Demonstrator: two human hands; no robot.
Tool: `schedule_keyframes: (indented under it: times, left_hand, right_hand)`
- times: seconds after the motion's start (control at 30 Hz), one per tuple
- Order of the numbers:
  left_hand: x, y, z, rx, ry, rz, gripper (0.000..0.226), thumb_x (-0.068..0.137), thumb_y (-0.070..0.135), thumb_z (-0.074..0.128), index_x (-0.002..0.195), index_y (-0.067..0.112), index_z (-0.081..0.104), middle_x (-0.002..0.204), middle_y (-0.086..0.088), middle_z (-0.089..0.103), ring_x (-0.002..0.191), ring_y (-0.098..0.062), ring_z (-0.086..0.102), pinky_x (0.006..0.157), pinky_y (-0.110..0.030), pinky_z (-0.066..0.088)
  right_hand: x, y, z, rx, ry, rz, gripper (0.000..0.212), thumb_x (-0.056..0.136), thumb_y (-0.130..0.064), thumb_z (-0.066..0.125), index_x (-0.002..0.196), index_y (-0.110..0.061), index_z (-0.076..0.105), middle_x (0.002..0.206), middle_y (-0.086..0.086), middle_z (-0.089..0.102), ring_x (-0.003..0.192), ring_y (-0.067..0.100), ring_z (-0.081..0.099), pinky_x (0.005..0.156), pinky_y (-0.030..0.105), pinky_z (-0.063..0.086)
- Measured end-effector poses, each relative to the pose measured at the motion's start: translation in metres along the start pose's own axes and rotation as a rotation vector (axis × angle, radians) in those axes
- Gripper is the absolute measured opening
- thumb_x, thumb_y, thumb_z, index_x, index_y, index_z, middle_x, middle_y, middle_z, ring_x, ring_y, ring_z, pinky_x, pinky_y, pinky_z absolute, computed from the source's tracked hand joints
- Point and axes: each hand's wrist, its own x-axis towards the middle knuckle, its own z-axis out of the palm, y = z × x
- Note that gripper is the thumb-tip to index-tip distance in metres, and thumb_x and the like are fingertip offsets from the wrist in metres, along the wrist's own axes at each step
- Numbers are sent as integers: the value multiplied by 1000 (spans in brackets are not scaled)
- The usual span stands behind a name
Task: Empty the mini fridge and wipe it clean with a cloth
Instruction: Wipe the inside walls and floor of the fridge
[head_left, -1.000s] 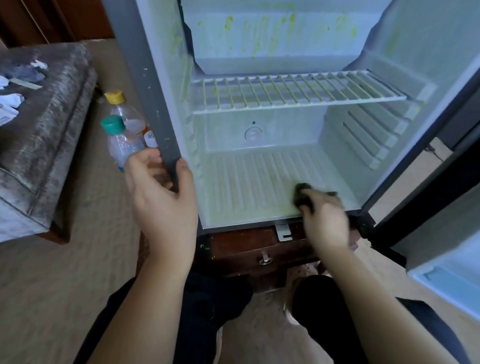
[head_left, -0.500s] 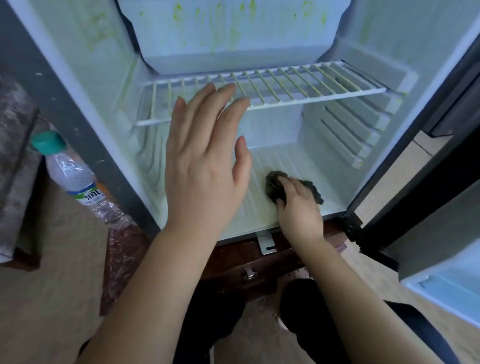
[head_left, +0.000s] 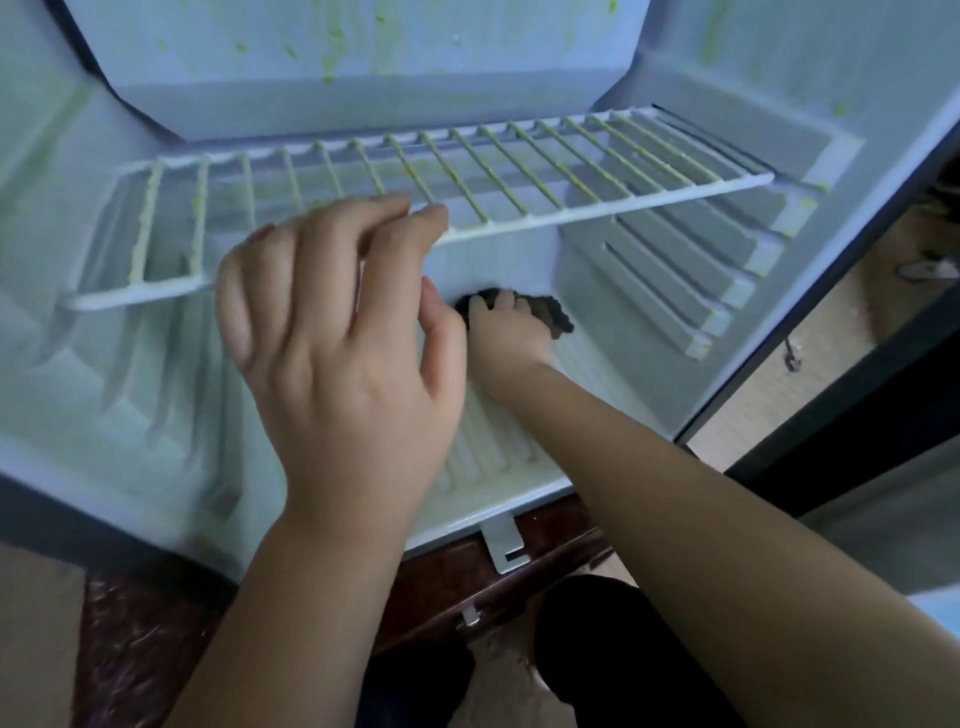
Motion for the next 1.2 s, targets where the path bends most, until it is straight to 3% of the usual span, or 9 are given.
schedule_keyframes:
  times: [0.07, 0.17, 0.3, 0.5, 0.67, 0.8, 1.03, 1.13, 1.2]
  left_hand:
    - [-1, -4, -2, -4, -11, 24, 30, 83, 0, 58, 109, 10, 70, 111, -9, 68, 101, -28, 51, 93, -42, 37]
    - [-2, -6, -6, -21, -42, 50, 35, 83, -1, 57, 114, 9, 68, 116, -9, 67, 103, -29, 52, 96, -44, 38]
    - [-1, -5, -11, -32, -81, 38, 40, 80, -1, 59, 117, 10, 67, 118, -9, 65, 104, -31, 53, 99, -44, 38]
    - [2, -4, -20, -72, -144, 36, 44, 77, 0, 59, 120, 10, 65, 120, -8, 65, 106, -31, 56, 99, -39, 37]
    - [0, -6, -24, -90, -182, 51, 46, 79, -2, 56, 123, 8, 63, 122, -9, 63, 113, -27, 52, 103, -45, 39]
    - [-2, -7, -24, -66, -213, 54, 48, 79, -1, 55, 126, 8, 61, 127, -8, 62, 119, -27, 52, 109, -47, 34]
    - [-8, -2, -14, -38, -142, 37, 42, 81, 3, 59, 123, 9, 63, 127, -8, 62, 122, -28, 54, 115, -44, 25]
    - [-12, 2, -12, -115, -80, 76, 28, 85, 1, 56, 110, 5, 68, 125, -13, 63, 123, -33, 55, 116, -47, 25]
    - [-15, 8, -10, -226, -91, 146, 24, 87, -2, 53, 103, 1, 70, 119, -15, 65, 119, -35, 57, 110, -50, 35]
  right_hand:
    - [1, 6, -3, -84, 4, 68, 39, 99, -5, 32, 136, 3, 37, 138, 31, 37, 123, 43, 42, 83, 44, 47]
    - [4, 26, -13, -175, -9, 107, 39, 99, -5, 30, 136, 6, 38, 137, 28, 38, 124, 39, 40, 75, 43, 47]
    - [-20, 34, -36, -222, -91, 92, 38, 102, -6, 29, 138, 1, 40, 141, 22, 37, 129, 33, 36, 97, 38, 40]
    - [-126, 61, -37, -287, -115, 153, 35, 97, -5, 39, 131, 1, 42, 131, 19, 46, 121, 31, 43, 94, 33, 42]
    - [-164, 70, -24, -159, -120, 272, 49, 91, -3, 49, 138, -1, 36, 133, 22, 40, 128, 35, 37, 82, 35, 51]
    - [-131, 68, -23, -181, -92, 206, 37, 91, -1, 49, 128, -1, 45, 129, 21, 43, 120, 32, 42, 81, 33, 48]
    - [-52, 45, -19, -125, -13, 169, 33, 97, -3, 37, 128, -1, 46, 134, 22, 42, 125, 35, 39, 85, 36, 46]
    - [-55, 51, -24, 45, 8, 172, 35, 95, -5, 41, 130, -8, 50, 133, 19, 46, 124, 34, 40, 91, 38, 43]
    - [-78, 60, -27, 293, 32, 153, 44, 91, -10, 49, 134, -23, 53, 127, 12, 56, 119, 31, 49, 92, 36, 44]
